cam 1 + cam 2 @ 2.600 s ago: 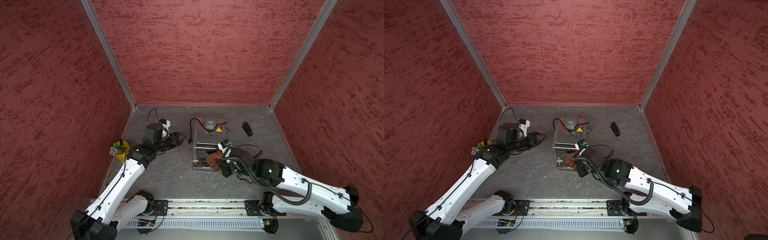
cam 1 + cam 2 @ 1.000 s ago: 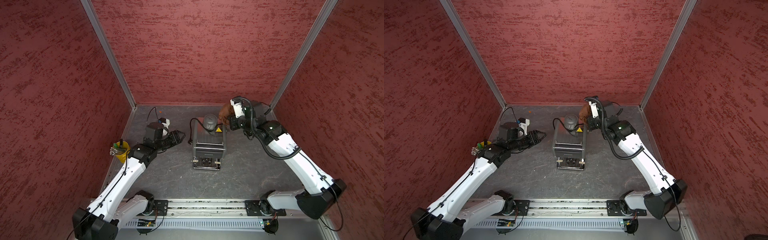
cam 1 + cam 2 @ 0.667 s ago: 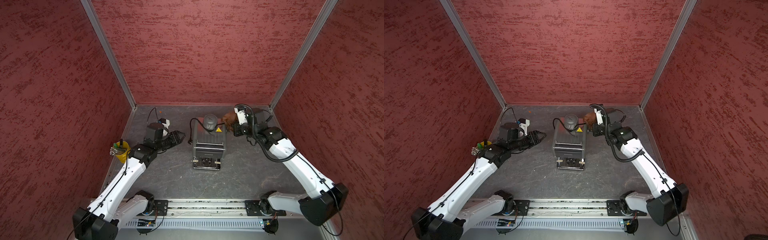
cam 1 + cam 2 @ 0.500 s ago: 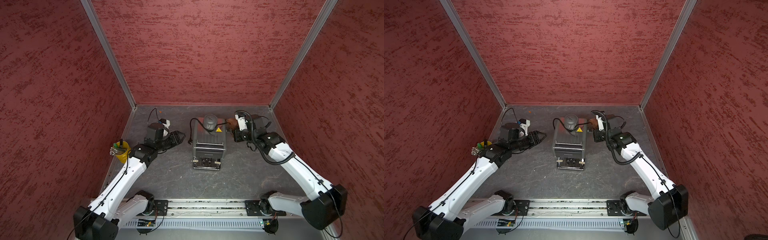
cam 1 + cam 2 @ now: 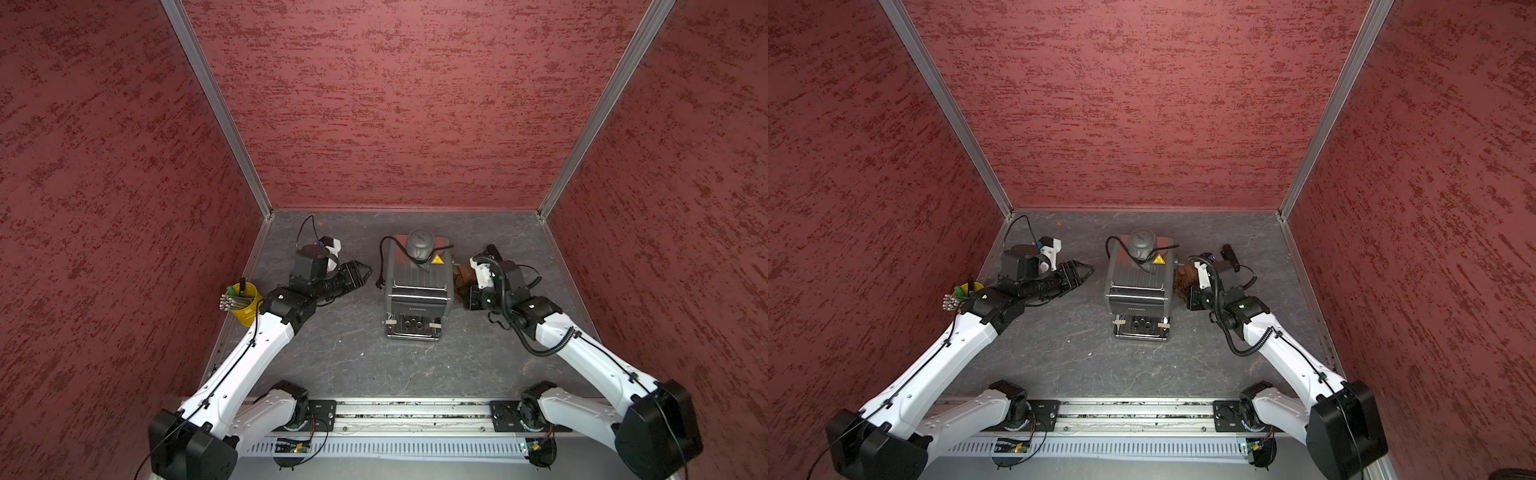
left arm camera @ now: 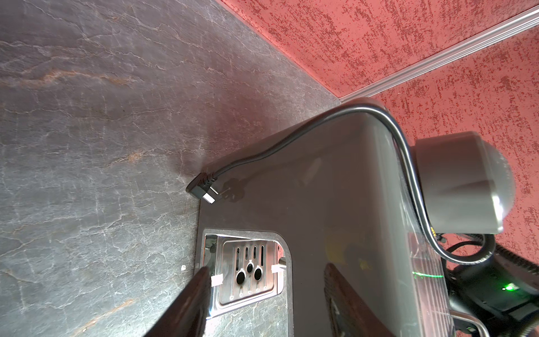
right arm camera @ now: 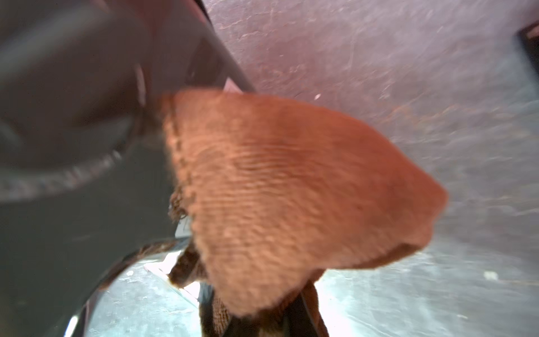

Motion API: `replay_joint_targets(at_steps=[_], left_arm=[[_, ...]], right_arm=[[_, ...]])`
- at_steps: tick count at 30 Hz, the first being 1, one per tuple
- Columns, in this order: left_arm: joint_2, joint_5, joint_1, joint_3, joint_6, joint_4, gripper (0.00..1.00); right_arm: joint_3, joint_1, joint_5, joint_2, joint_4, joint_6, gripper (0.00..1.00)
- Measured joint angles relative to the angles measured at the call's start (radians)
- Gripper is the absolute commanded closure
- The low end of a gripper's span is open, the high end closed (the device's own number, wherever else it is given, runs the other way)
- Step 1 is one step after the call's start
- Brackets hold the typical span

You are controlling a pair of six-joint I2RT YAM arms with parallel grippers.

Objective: Wipe the surface of a coffee machine
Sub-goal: Wipe the dirt from the surface of the coffee machine.

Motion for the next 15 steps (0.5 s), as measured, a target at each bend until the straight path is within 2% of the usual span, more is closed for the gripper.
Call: replay_joint_targets(at_steps=[7,15], left_arm=[[0.0,0.001,0.0,0.0,-0.006,0.0,0.38],[-0.017,0.003,0.0,-0.006,-0.007,-0.001,0.38]], right_arm=[[-0.113,0.0,-0.093,-0.006,0.141,0.096,1.0],[-0.206,0.002,-0.141,0.011,0.249,0.167,1.0]])
